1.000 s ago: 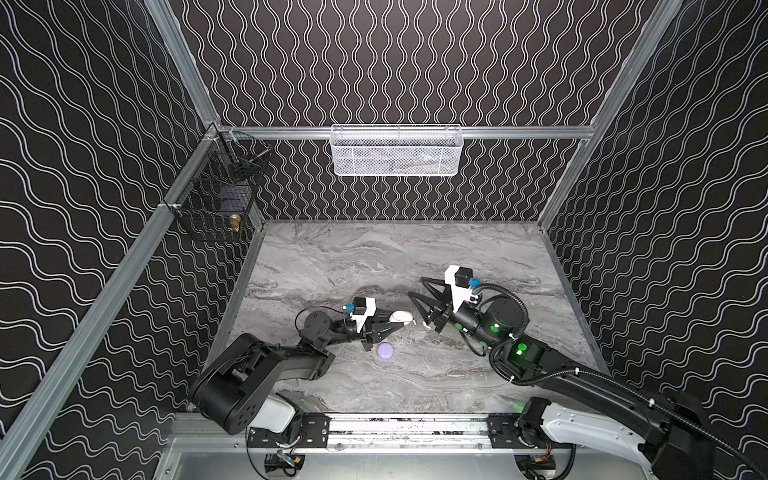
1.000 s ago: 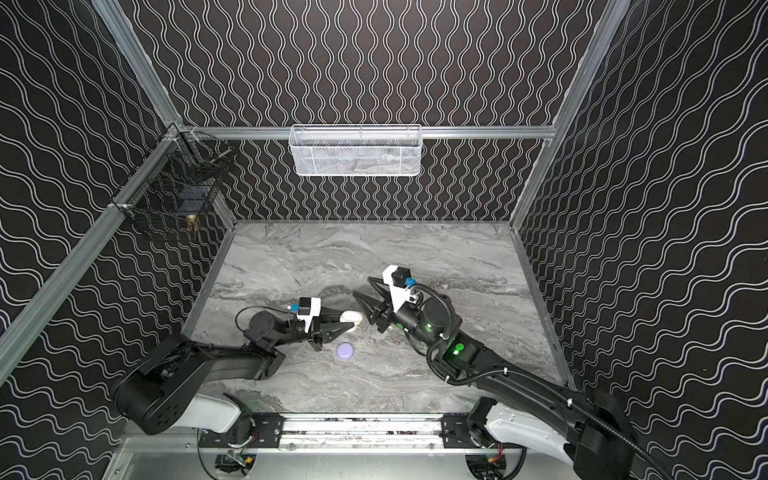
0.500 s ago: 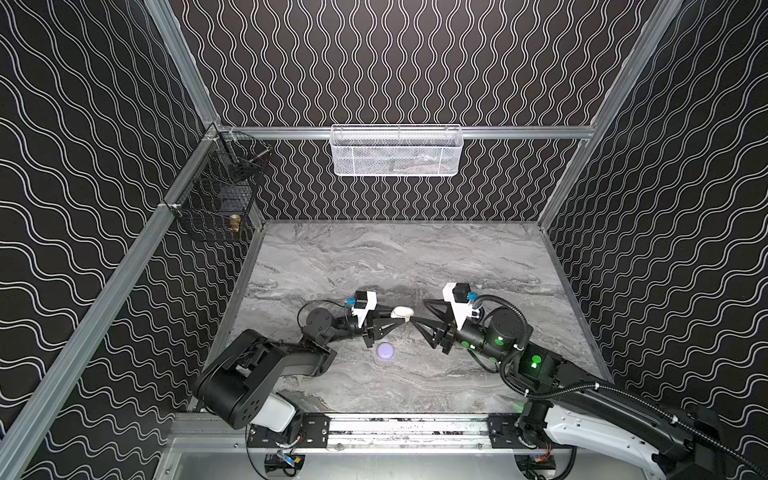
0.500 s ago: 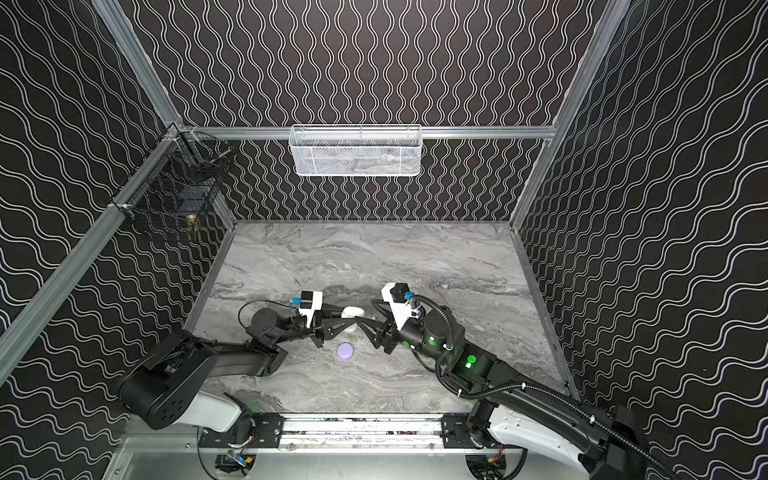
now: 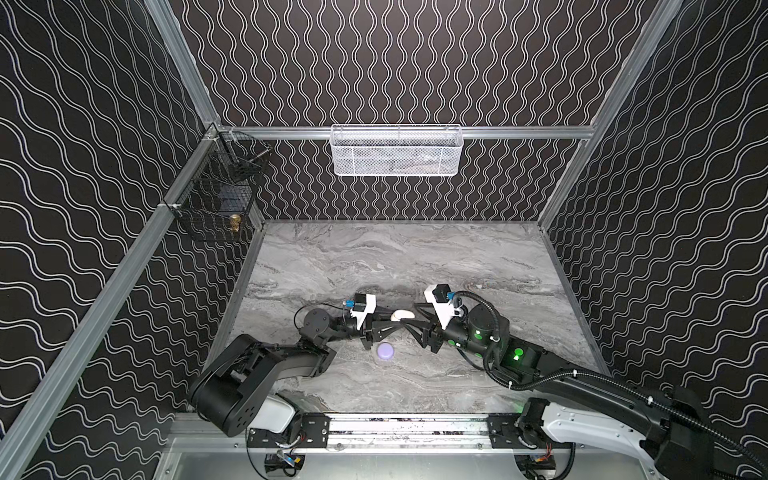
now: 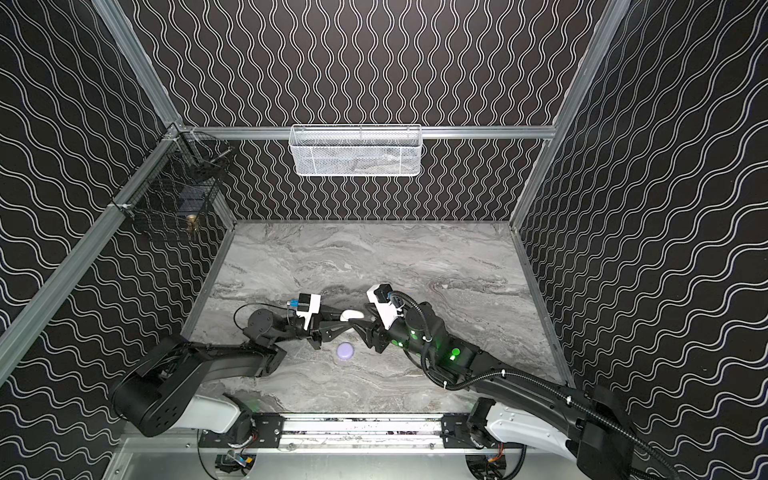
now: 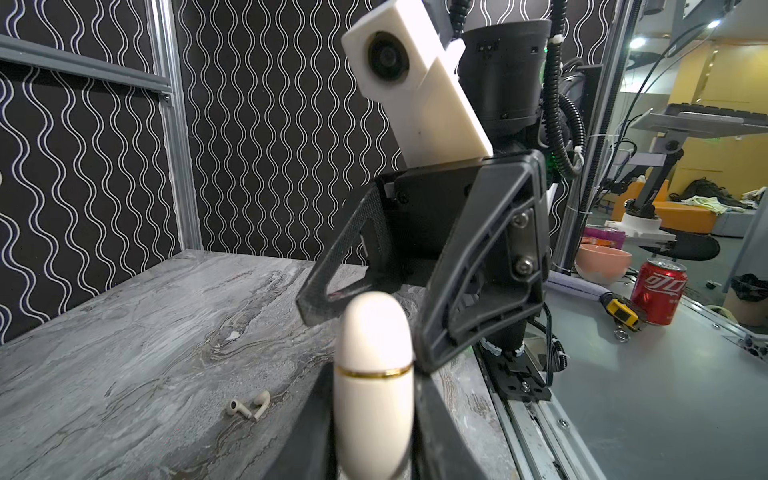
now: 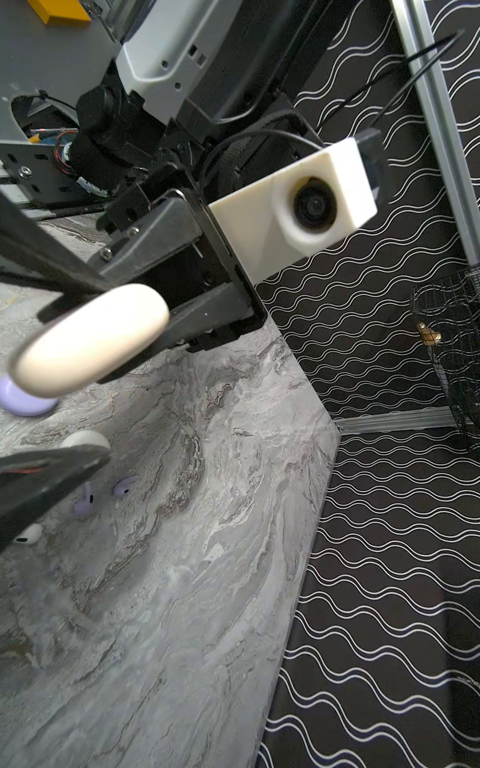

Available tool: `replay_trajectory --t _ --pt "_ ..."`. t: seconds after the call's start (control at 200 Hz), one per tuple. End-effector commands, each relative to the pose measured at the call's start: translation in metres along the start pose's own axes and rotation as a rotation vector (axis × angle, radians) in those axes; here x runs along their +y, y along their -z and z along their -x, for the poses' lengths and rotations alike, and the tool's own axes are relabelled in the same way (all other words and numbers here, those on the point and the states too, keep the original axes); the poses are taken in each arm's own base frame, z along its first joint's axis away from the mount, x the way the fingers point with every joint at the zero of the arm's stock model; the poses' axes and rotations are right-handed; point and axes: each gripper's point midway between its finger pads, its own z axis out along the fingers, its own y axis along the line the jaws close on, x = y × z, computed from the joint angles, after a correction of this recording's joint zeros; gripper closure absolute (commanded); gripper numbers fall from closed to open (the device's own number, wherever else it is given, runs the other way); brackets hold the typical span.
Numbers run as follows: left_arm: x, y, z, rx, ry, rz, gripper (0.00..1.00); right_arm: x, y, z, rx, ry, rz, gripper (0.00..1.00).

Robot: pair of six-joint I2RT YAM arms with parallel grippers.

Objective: Insert the wireless bluetooth earbuds into the charging case

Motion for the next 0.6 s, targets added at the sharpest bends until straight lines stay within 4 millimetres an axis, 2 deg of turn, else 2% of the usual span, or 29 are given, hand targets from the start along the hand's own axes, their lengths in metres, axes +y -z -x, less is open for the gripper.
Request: replay_trajectory --t 0.0,0.235,0.596 --pt "-0.0085 -0.0006 0.0073 -0.016 -0.048 -0.039 1.00 -0.0098 0.0036 0.0114 -0.047 -0.017 -0.064 0.45" --pt "-0.0114 -0.0007 0.0072 -0.017 -0.058 -0.046 1.00 -0.0127 0.0048 0.0156 -0.072 -0.043 -0.080 0.50" --pt "-0.0106 -0.0016 0.0066 -0.016 -0.053 -0.047 1.00 -0.0088 -0.0014 0.0189 -0.077 -0.059 -0.056 0.52"
